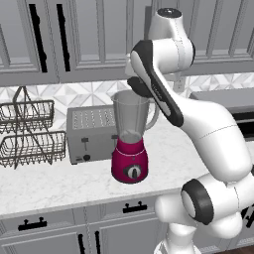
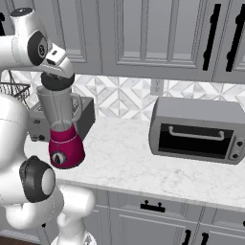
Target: Close the lid blender by securely placing the lid on top.
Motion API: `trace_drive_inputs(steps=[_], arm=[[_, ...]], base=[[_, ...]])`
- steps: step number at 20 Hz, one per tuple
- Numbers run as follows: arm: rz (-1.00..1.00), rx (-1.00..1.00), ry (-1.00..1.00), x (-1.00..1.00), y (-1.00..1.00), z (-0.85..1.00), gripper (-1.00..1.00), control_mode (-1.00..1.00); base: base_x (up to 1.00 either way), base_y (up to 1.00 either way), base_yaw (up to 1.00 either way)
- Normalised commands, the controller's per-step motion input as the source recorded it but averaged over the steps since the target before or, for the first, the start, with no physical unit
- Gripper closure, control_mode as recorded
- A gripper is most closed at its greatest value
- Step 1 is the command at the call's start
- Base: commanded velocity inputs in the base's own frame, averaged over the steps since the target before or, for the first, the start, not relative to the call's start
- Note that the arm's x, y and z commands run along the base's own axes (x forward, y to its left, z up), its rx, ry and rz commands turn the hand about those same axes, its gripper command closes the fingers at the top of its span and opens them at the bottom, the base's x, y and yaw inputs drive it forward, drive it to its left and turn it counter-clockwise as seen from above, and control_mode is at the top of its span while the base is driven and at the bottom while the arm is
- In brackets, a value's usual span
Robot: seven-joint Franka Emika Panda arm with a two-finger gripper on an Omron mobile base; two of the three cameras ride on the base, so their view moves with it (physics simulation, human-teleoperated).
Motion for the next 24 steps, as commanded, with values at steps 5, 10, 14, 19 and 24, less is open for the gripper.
trace_drive_inputs(steps=[5,10,14,19,24], arm=[[0.03,0.00,0.10,0.01,0.42,0.01,1.00,-1.00],[0.01,-0.01,0.00,0.00,0.05,-0.25,1.00,-1.00],[0.02,0.00,0.00,0.00,0.01,-0.30,1.00,-1.00],[0.01,0.00,0.01,0.00,0.07,-0.28,1.00,-1.00],[0.00,0.00,0.00,0.15,0.14,-0.07,1.00,-1.00]], base=[[0.00,0.00,0.00],[0.00,0.00,0.00],[0.00,0.00,0.00],[0.00,0.00,0.00],[0.00,0.00,0.00]])
